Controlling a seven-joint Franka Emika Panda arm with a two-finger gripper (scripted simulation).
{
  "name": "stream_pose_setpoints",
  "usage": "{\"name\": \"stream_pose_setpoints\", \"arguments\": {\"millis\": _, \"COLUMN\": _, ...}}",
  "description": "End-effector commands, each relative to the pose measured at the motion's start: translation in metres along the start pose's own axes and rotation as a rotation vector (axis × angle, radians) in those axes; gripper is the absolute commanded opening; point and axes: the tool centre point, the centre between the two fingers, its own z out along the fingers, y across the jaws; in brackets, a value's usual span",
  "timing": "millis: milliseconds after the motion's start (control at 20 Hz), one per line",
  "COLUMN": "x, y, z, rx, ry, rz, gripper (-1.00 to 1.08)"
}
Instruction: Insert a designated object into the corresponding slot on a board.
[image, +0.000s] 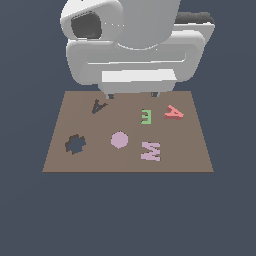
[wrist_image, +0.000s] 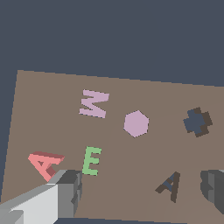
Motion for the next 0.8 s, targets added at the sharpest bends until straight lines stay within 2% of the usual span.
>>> {"name": "stream_pose_setpoints", "arguments": {"millis": 0, "x": 0.000, "y": 0.000, "z": 0.000, "rx": 0.000, "ry": 0.000, "rz": 0.000, "gripper": 1.00}}
{"name": "stream_pose_setpoints", "arguments": {"millis": 400, "x": 0.002, "y": -0.009, "z": 0.008, "rx": 0.004, "ry": -0.002, "rz": -0.058, "gripper": 1.00}}
{"name": "stream_pose_setpoints", "arguments": {"millis": 750, "x": 0.005, "y": -0.033, "z": 0.028, "rx": 0.013, "ry": -0.007, "rz": -0.207, "gripper": 1.00}}
